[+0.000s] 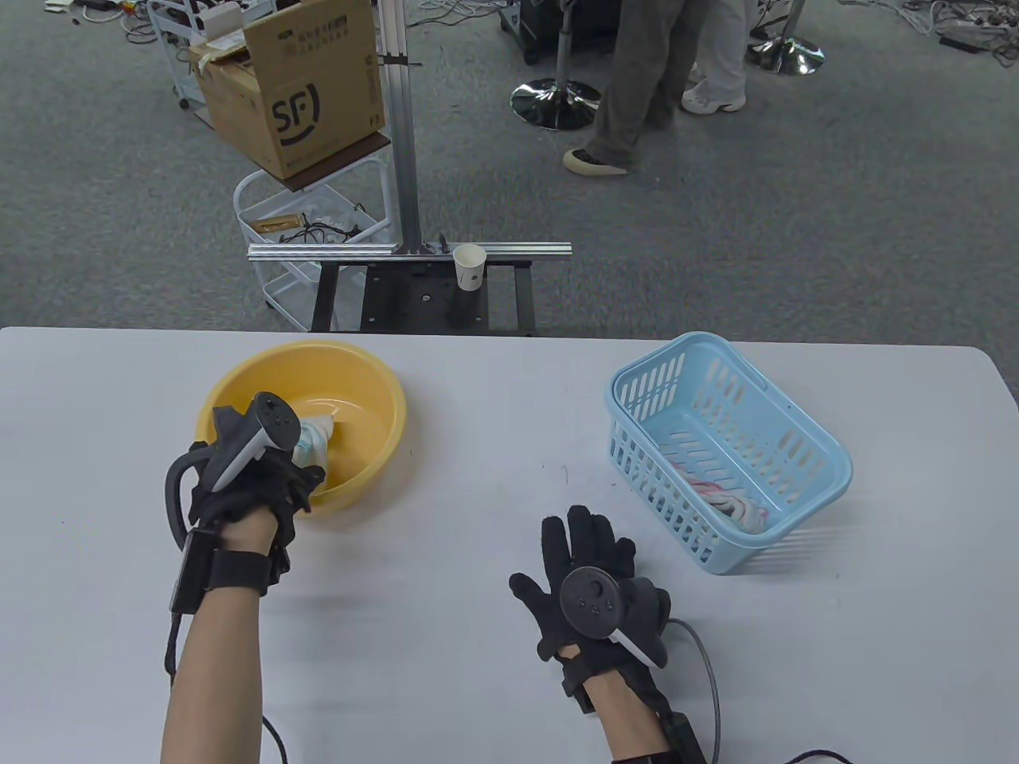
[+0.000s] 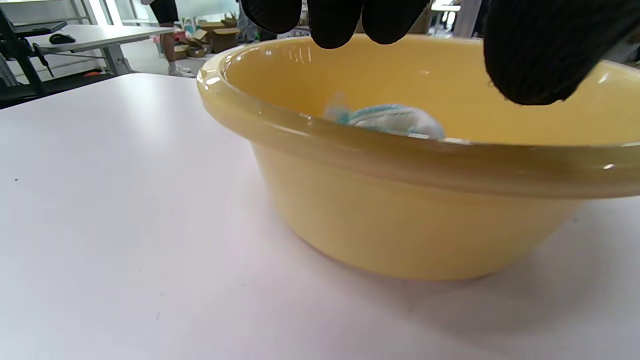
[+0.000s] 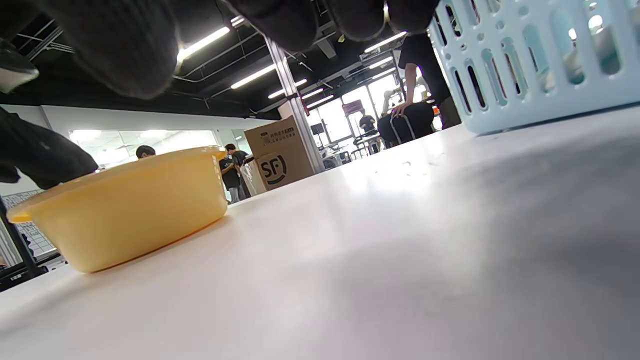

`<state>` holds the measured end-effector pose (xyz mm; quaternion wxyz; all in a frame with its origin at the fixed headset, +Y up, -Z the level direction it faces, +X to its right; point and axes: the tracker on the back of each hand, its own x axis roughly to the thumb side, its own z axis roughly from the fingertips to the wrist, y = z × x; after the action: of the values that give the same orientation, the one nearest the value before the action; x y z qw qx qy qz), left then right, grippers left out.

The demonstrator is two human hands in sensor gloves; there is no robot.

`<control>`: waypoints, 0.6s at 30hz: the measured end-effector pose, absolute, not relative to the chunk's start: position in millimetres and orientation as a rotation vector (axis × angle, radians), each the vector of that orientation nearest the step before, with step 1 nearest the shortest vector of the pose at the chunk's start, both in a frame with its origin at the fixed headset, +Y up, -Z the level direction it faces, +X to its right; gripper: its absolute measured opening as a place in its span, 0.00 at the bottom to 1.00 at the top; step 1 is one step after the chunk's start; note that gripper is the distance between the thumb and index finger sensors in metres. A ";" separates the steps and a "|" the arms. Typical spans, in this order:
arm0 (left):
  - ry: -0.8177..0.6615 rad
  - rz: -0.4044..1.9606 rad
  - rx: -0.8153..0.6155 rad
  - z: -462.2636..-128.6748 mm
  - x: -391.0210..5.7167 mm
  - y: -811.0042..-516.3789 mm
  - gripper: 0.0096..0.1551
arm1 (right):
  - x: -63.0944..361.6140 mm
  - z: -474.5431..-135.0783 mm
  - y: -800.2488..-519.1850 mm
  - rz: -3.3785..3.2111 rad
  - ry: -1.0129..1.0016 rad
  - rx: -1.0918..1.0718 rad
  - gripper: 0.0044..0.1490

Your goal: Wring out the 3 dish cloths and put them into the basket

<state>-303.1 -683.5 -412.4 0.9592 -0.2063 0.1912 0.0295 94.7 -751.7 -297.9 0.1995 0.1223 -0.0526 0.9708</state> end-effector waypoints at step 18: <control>0.486 0.008 -0.650 -455.5 -307.1 -718.4 0.37 | 101.5 -302.8 -758.1 2.703 -0.070 0.314 0.53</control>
<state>-307.1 -718.4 -455.5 0.9188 -0.3161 0.2363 0.0037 101.5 -758.1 -302.8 0.2084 0.1127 -0.0253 0.9712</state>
